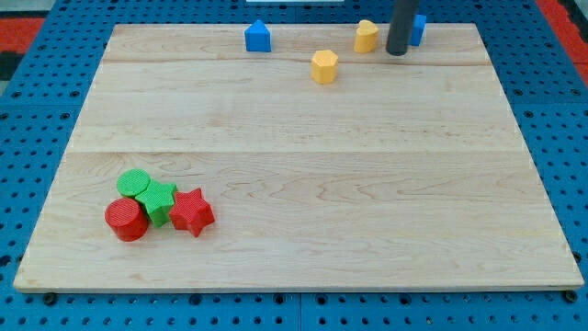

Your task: Push the blue triangle towards the top of the yellow hexagon

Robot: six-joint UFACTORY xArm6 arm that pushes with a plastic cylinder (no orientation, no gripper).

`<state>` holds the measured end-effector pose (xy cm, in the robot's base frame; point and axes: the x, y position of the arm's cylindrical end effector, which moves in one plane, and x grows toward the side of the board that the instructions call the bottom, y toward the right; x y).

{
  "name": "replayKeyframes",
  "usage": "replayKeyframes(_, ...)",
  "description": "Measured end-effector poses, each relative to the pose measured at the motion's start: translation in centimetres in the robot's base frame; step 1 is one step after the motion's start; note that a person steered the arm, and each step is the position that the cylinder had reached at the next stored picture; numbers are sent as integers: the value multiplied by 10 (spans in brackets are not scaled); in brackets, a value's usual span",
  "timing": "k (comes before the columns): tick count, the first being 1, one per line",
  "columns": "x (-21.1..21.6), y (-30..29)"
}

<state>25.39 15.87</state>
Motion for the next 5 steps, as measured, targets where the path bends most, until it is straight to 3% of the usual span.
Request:
replayKeyframes(1,25,-27)
replayKeyframes(3,2,-151)
replayKeyframes(4,-13,-160)
replayKeyframes(5,0,-220)
